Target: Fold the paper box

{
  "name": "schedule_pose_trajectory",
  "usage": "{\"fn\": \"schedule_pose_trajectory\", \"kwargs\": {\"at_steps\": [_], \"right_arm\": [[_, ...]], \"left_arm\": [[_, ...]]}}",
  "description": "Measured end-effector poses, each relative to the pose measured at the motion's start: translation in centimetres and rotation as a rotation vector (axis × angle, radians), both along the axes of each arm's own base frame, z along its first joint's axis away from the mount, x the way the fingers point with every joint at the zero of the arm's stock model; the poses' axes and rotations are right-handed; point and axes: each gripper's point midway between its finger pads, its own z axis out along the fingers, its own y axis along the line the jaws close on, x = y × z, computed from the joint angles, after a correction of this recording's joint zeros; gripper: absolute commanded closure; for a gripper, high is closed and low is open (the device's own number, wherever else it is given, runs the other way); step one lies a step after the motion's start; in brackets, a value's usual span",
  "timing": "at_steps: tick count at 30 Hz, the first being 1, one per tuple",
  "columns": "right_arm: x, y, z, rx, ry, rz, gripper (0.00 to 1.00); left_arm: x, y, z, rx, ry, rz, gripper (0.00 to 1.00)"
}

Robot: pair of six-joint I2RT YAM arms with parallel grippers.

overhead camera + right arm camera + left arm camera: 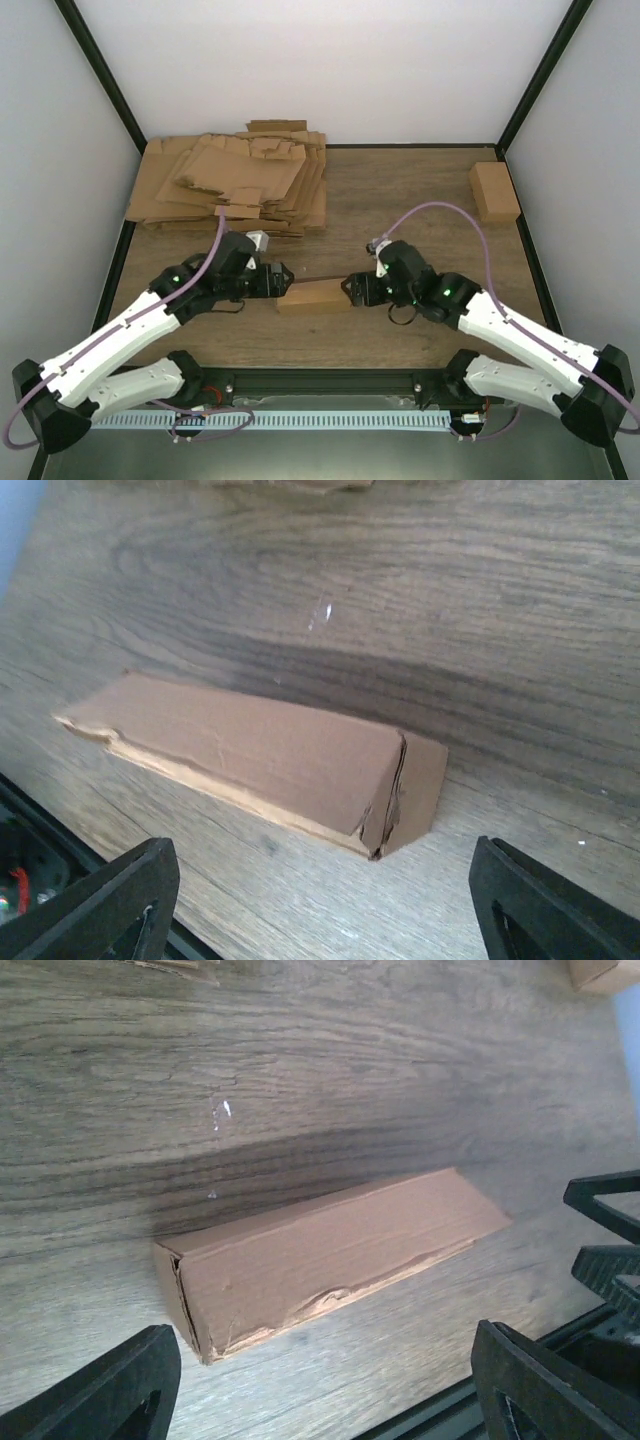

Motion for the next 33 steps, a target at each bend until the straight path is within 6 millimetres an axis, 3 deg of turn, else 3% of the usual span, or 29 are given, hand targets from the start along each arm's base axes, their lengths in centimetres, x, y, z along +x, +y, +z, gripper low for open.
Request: {"fn": "schedule_pose_trajectory", "kwargs": {"at_steps": [2,4,8,10,12,20,24,33], "right_arm": [[0.9,-0.5,0.9,0.039,0.008,-0.010,0.25],[1.5,-1.1,1.7,0.087,0.016,-0.018,0.32],[2.5,-1.5,4.1,0.232,0.023,0.005,0.68],[2.7,-0.7,5.2,0.323,0.040,0.048,0.88],[2.9,0.3,5.7,0.392,0.062,0.099,0.98],[2.1,2.5,2.5,0.507,0.232,0.195,0.99],[1.9,2.6,0.9,0.526,0.276,0.204,0.99],[1.9,1.7,-3.1,0.528,0.346,0.179,0.99]], "left_arm": [[0.5,0.3,0.5,-0.046,0.015,0.024,0.23],[1.1,0.6,1.2,-0.115,0.031,0.049,0.37],[2.1,0.7,2.8,-0.292,0.040,0.068,0.70],[2.2,0.0,3.1,-0.366,0.054,0.049,0.82],[2.1,-0.9,3.0,-0.418,0.084,0.020,0.90],[1.0,-2.6,0.1,-0.504,0.194,-0.054,0.96],[0.1,-2.4,-2.8,-0.496,0.250,-0.046,0.96],[0.0,-1.6,-6.2,-0.482,0.282,-0.013,0.96]]}}
